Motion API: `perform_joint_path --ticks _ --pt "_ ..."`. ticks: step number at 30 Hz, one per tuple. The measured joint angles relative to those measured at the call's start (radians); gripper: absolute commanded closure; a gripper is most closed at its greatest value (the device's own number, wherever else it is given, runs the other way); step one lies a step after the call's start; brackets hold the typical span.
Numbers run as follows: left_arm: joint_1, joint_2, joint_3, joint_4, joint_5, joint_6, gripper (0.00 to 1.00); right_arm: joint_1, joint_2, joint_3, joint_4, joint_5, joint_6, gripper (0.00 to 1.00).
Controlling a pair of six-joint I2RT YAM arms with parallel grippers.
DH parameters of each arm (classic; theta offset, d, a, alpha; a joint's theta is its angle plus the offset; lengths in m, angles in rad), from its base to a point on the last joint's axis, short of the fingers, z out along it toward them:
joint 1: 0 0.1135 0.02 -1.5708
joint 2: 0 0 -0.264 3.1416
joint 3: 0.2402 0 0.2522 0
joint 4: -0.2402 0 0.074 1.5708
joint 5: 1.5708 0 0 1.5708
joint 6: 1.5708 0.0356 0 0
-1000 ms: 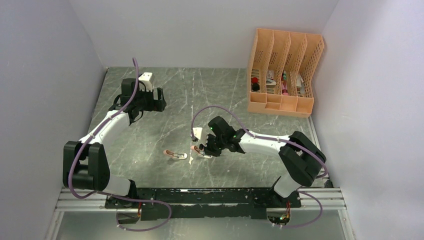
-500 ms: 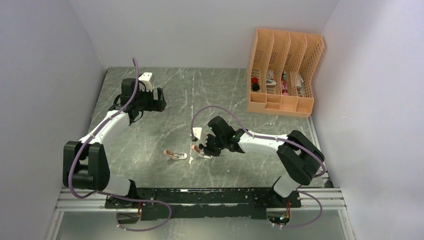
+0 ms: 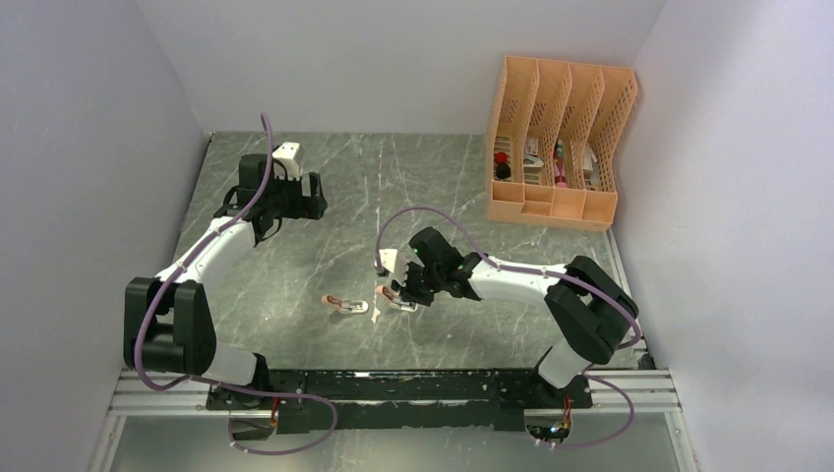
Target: Load the staples into the stapler
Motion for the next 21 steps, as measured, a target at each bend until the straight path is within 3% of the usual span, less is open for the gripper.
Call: perform_joint_path --ticks 15,21 --pt "0.0 0.001 0.0 0.0 0.0 0.0 0.05 -0.007 -0.03 0.011 -0.036 0.006 0.0 0.91" --pt "0.0 0.005 0.0 0.0 0.0 0.0 0.05 -0.011 -0.034 0.011 -0.039 0.008 0.0 0.84"
